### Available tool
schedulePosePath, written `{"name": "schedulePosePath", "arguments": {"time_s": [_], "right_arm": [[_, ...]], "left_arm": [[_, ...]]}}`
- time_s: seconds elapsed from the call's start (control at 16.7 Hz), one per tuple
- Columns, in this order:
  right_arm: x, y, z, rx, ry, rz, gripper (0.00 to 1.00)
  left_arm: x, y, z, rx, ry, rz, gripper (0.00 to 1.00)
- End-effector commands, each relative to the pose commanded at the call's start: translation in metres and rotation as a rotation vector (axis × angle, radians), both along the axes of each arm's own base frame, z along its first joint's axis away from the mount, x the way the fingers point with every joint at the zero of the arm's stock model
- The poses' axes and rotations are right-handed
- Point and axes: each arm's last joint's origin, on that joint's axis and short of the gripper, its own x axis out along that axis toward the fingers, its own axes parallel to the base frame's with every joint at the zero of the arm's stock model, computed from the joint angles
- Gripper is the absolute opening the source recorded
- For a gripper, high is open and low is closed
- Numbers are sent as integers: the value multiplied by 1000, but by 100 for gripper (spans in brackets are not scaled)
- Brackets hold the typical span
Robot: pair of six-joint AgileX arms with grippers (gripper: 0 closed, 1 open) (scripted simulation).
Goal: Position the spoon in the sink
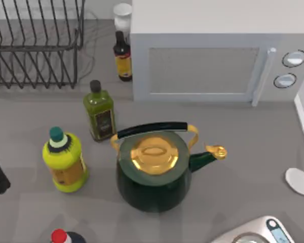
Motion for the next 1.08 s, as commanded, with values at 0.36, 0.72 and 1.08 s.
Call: {"name": "schedulePosePath", "arguments": {"time_s": [0.36,0.72,1.08], "right_arm": [[2,-1,13,-87,119,-5,100],[29,-2,34,-349,644,100,100],[77,-4,35,-555,1209,386,100]], "left_arm": [[0,0,0,0,0,0,100],[0,0,0,0,0,0,100],[0,0,0,0,0,0,100]]}}
